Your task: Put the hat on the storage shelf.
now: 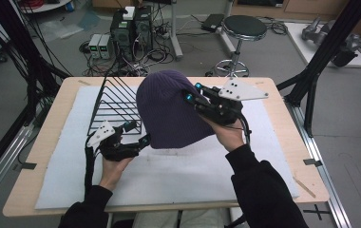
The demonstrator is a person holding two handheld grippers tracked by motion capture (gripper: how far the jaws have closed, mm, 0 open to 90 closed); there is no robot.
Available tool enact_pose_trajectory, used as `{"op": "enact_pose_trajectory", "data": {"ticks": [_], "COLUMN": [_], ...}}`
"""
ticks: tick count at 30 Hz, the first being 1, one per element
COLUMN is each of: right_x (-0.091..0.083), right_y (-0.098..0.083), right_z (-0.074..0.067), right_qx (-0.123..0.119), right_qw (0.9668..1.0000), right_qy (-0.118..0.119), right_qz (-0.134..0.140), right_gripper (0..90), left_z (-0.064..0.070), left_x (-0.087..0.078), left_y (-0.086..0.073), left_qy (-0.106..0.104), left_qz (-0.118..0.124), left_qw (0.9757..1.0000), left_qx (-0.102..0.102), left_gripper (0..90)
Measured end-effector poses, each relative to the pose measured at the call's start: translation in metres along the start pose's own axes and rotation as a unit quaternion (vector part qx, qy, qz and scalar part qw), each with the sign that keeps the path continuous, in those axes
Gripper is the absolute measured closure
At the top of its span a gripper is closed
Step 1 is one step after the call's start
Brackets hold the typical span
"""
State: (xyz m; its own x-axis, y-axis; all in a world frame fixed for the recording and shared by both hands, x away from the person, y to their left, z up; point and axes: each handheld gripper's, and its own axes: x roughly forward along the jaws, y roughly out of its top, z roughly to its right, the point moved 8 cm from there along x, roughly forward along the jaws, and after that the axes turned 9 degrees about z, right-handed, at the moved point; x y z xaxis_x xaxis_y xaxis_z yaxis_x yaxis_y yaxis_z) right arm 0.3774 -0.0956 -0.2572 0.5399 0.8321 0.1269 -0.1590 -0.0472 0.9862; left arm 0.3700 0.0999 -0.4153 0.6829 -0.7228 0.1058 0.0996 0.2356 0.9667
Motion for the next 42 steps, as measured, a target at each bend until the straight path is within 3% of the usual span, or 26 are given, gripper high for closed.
{"op": "enact_pose_trajectory", "data": {"ticks": [4,7,8,9,10,12,13,17,24,27,34,42], "right_x": [0.003,0.004,0.004,0.004,0.004,0.002,0.0,-0.006,-0.012,-0.013,-0.005,0.009], "right_y": [0.0,0.0,0.001,0.001,0.001,0.0,0.0,-0.005,-0.004,-0.001,0.009,0.019], "right_z": [-0.008,-0.011,-0.013,-0.013,-0.013,-0.012,-0.01,-0.006,-0.002,0.001,0.006,0.002], "right_qx": [0.001,-0.001,-0.001,-0.001,-0.002,-0.003,0.0,0.006,0.005,0.007,0.012,0.01], "right_qw": [1.0,0.9999,0.9999,0.9999,0.9999,0.9999,0.9999,0.9999,1.0,1.0,0.9997,0.9997], "right_qy": [0.01,0.013,0.015,0.015,0.016,0.012,0.011,0.009,0.004,-0.001,-0.015,-0.011], "right_qz": [0.002,0.005,0.006,0.006,0.006,0.003,0.004,0.0,-0.006,-0.003,0.014,0.021], "right_gripper": [77.3,77.3,77.2,77.2,77.1,77.0,77.0,76.8,76.6,76.7,76.5,75.9], "left_z": [0.007,0.014,0.016,0.018,0.019,0.021,0.021,0.019,0.015,0.011,0.003,-0.01], "left_x": [0.003,0.003,0.004,0.004,0.003,0.003,0.003,0.001,-0.002,-0.001,-0.002,-0.01], "left_y": [-0.003,-0.006,-0.007,-0.008,-0.009,-0.01,-0.01,-0.008,-0.001,0.007,0.032,0.056], "left_qy": [-0.037,-0.07,-0.079,-0.087,-0.094,-0.098,-0.094,-0.081,-0.086,-0.087,-0.1,-0.083], "left_qz": [-0.007,-0.015,-0.019,-0.023,-0.027,-0.031,-0.033,-0.04,-0.045,-0.045,-0.066,-0.06], "left_qw": [0.9989,0.9968,0.9961,0.9954,0.9948,0.9945,0.9949,0.9959,0.9952,0.9952,0.9927,0.9945], "left_qx": [-0.027,-0.035,-0.035,-0.033,-0.029,-0.019,-0.016,0.002,-0.004,-0.004,0.009,0.022], "left_gripper": [22.4,29.5,42.6,42.6,50.9,77.6,79.5,82.0,82.6,82.6,82.6,82.4]}}
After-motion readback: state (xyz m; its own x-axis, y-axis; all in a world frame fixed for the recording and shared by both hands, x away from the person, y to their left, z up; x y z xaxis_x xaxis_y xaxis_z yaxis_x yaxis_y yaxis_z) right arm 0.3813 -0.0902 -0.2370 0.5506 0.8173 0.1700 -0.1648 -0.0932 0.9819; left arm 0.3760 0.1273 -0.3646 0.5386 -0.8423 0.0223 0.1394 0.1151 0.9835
